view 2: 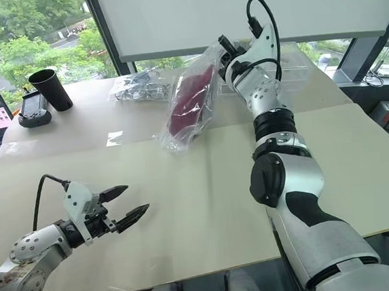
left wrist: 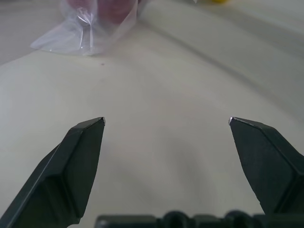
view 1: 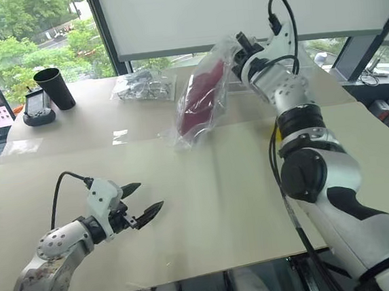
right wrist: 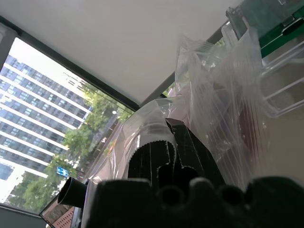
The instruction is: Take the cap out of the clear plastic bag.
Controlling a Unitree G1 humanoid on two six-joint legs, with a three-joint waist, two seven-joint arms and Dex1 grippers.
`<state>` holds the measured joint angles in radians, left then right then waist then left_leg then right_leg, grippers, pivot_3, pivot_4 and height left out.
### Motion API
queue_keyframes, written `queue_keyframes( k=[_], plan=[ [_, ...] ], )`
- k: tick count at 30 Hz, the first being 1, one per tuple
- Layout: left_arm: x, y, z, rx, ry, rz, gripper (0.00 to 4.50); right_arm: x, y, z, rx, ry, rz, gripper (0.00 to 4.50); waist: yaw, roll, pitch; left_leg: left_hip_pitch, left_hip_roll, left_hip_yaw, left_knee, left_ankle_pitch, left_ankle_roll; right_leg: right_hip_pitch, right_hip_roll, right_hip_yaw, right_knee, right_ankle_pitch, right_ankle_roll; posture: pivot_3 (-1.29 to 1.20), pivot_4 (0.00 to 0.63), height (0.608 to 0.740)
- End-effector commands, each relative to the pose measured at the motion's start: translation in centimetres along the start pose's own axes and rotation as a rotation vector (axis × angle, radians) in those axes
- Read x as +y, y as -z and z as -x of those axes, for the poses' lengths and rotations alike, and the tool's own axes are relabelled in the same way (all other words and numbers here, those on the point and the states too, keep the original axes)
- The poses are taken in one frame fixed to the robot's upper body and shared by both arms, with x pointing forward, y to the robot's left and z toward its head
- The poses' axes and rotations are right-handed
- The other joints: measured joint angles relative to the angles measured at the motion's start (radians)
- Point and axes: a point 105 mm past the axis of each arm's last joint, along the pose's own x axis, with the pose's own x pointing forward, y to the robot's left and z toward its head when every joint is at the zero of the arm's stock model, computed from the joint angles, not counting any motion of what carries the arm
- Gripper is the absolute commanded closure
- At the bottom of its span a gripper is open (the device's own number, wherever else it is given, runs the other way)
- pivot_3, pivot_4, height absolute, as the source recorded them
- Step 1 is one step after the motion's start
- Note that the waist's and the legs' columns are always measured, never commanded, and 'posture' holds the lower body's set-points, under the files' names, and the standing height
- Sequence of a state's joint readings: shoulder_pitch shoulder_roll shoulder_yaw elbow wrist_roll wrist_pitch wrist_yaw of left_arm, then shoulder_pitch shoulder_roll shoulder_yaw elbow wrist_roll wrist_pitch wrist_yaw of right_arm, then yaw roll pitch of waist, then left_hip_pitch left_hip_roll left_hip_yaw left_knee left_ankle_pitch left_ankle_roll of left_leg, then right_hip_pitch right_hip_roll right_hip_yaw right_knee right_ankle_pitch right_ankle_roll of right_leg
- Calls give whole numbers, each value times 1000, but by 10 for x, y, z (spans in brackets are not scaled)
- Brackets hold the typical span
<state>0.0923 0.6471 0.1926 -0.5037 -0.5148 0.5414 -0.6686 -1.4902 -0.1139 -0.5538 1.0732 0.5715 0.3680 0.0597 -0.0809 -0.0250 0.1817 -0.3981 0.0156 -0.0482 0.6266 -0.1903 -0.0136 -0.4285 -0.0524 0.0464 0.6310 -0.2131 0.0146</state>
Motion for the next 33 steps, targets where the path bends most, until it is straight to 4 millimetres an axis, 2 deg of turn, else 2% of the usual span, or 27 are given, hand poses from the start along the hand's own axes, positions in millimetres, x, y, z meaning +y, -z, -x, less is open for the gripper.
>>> queue_keyframes(
  k=[1, 2, 3, 4, 5, 6, 7, 8, 10, 12, 16, 21, 24, 26, 32, 33],
  plan=[
    [9, -12, 0, -48, -30, -20, 0, 135, 46, 3, 157, -472, 10, 4473, -17, 1, 1, 0, 1, 0, 0, 0, 0, 0, 1, 0, 1, 0, 0, 0, 150, 740],
    [8, -11, 0, -44, -26, -22, 0, 158, 53, 10, 195, -579, -14, 4473, -22, 1, 1, -1, 2, 0, 0, 0, 0, -2, 3, 1, 1, 0, 0, 0, 150, 740],
    [8, -11, 0, -42, -24, -23, 0, 171, 57, 16, 218, -650, -32, 4473, -22, 1, 1, -2, 4, 0, 0, -1, 1, -4, 5, 1, 1, 1, -1, 0, 150, 740],
    [8, -10, 1, -41, -26, -20, 0, 200, 52, 40, 230, -874, -27, 4473, -20, 1, 1, -3, 6, 0, 0, -1, 1, -5, 7, 1, 1, 1, -2, 0, 150, 740],
    [8, -10, 2, -42, -28, -14, 0, 218, 46, 64, 234, -1065, -24, 4473, -14, 1, 1, -5, 7, -1, 0, -1, 2, -6, 8, 0, 1, 1, -2, 0, 150, 740],
    [7, -10, 2, -42, -28, -12, 0, 226, 41, 86, 235, -1208, -19, 4473, 0, 0, 1, -8, 9, -3, 0, -1, 2, -9, 9, -3, 1, 1, -2, 0, 150, 740],
    [7, -10, 3, -41, -29, -12, 0, 225, 40, 102, 245, -1304, -7, 4473, 17, -1, 1, -12, 10, -5, 0, -1, 2, -10, 9, -5, 1, 1, -2, 0, 150, 740],
    [8, -10, 3, -39, -29, -14, 0, 221, 39, 108, 251, -1334, -1, 4473, 32, -1, 0, -14, 9, -7, 1, -1, 2, -11, 9, -6, 1, 1, -2, 0, 150, 740],
    [7, -9, 5, -35, -31, -11, 0, 200, 51, 110, 280, -1314, 91, 4473, 51, -3, -1, -16, 7, -7, 1, -2, 1, -10, 7, -6, 0, 1, -2, 0, 150, 740],
    [7, -7, 5, -34, -32, -6, 0, 179, 64, 99, 336, -1217, 133, 4473, 53, -5, -2, -15, 3, -6, 4, -3, 0, -9, 4, -5, -1, 1, -2, 0, 150, 740],
    [3, -7, 3, -32, -20, 1, 0, 153, 73, 79, 341, -1067, 212, 4473, 40, -4, -1, -13, 2, -4, 5, 0, -3, -10, 2, -3, 1, 2, -1, 0, 150, 740],
    [2, -5, 4, -26, -15, 8, 0, 131, 65, 49, 276, -869, 199, 4473, 29, -5, -1, -10, 4, -4, 4, 0, -4, -10, 6, 0, 5, 2, -2, 0, 150, 740],
    [2, -6, 4, -28, -16, 11, 0, 116, 47, 23, 168, -682, 173, 4473, 28, -5, -1, -10, 4, -4, 3, 0, -4, -12, 6, 0, 10, 1, -3, 0, 150, 740],
    [2, -6, 3, -29, -17, 13, 0, 116, 29, 14, 89, -624, 95, 4473, 29, -5, 0, -10, 4, -4, 2, 0, -4, -13, 6, 0, 10, 1, -3, 0, 150, 740],
    [6, -7, 1, -40, -23, 16, 0, 123, 9, 3, -18, -555, 151, 4473, 24, -5, 0, -10, 4, -4, 2, 0, -4, -12, 6, 1, 9, 1, -3, 0, 150, 740],
    [6, -8, 2, -43, -27, 18, 0, 129, -1, 5, -57, -571, 166, 4473, 22, -5, 0, -10, 4, -4, 2, 0, -4, -12, 6, 1, 9, 1, -3, 0, 150, 740]
  ],
)
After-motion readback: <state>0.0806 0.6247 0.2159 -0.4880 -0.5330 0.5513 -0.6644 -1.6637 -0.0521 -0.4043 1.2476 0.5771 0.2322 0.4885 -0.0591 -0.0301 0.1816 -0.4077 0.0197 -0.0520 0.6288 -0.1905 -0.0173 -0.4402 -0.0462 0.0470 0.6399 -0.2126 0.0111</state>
